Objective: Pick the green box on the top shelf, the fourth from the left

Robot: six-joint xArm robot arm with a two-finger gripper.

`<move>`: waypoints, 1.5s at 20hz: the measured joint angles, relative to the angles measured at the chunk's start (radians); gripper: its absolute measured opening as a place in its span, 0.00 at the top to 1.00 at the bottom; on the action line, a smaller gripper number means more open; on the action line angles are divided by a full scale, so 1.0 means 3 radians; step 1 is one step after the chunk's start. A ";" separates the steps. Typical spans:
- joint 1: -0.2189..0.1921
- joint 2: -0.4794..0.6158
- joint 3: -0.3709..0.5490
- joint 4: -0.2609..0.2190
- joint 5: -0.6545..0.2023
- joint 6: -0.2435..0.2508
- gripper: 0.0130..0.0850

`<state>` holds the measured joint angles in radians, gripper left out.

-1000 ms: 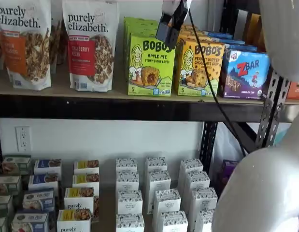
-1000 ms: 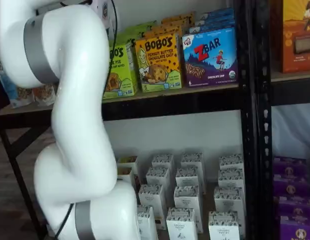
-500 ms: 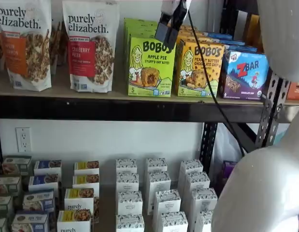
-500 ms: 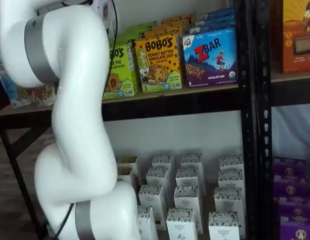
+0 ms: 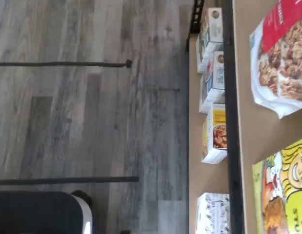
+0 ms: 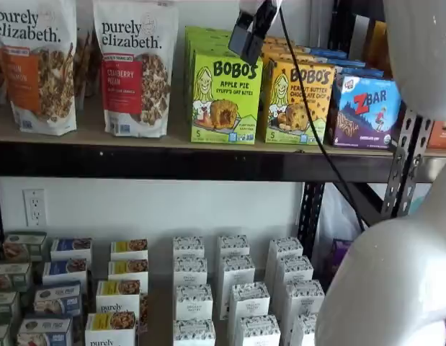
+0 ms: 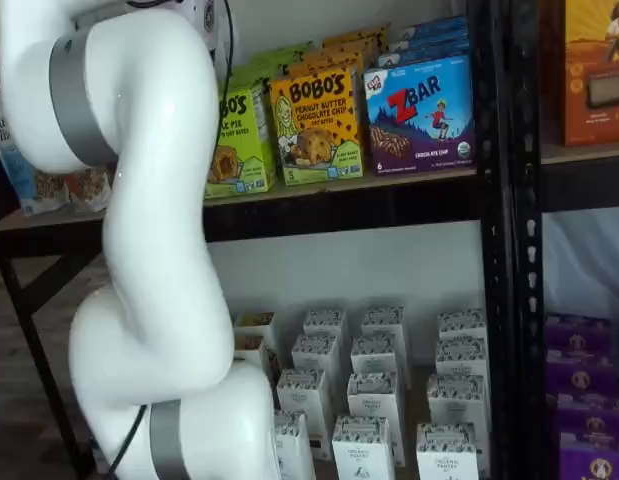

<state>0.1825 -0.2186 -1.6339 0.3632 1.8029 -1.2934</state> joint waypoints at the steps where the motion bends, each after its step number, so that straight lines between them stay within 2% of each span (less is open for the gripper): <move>1: -0.0002 0.0001 0.0000 0.0009 -0.0024 -0.0001 0.00; 15: -0.0094 0.0103 -0.0116 0.0057 -0.0197 -0.0074 0.00; 30: -0.0207 0.0256 -0.0184 0.0004 -0.0325 -0.0221 0.00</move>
<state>0.1203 -0.1418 -1.6891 0.3645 1.7055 -1.3597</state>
